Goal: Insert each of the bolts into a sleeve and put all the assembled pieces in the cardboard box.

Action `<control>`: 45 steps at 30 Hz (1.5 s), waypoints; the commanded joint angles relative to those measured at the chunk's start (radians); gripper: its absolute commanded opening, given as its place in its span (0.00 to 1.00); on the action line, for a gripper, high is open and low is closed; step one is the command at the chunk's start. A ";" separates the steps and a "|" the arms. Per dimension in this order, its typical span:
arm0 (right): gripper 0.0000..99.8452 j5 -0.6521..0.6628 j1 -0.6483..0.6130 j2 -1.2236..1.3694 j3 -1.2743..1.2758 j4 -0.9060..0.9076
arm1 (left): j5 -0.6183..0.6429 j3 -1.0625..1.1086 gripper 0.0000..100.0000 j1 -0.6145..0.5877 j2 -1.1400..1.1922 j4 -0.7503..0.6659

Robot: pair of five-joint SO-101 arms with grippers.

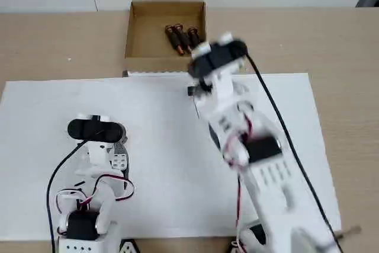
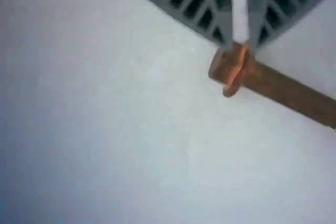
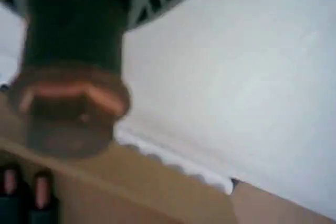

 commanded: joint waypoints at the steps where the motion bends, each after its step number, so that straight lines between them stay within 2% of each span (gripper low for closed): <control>1: 0.00 0.008 0.025 0.248 -0.279 -0.051 | 0.002 0.013 0.01 -0.008 -0.009 -0.003; 14: 0.00 0.221 0.021 1.066 -1.079 -0.056 | 0.002 0.015 0.01 -0.006 -0.009 -0.003; 25: 0.00 0.450 -0.035 1.569 -1.679 -0.054 | 0.002 0.015 0.01 -0.006 -0.009 -0.003; 31: 0.01 0.488 -0.070 1.725 -1.880 -0.005 | 0.002 0.015 0.01 -0.006 -0.009 -0.003; 38: 0.19 0.483 -0.081 1.802 -2.001 0.117 | 0.002 0.015 0.01 -0.006 -0.009 -0.003; 45: 0.19 0.482 -0.079 1.811 -2.117 0.265 | 0.002 0.015 0.01 -0.005 -0.009 -0.003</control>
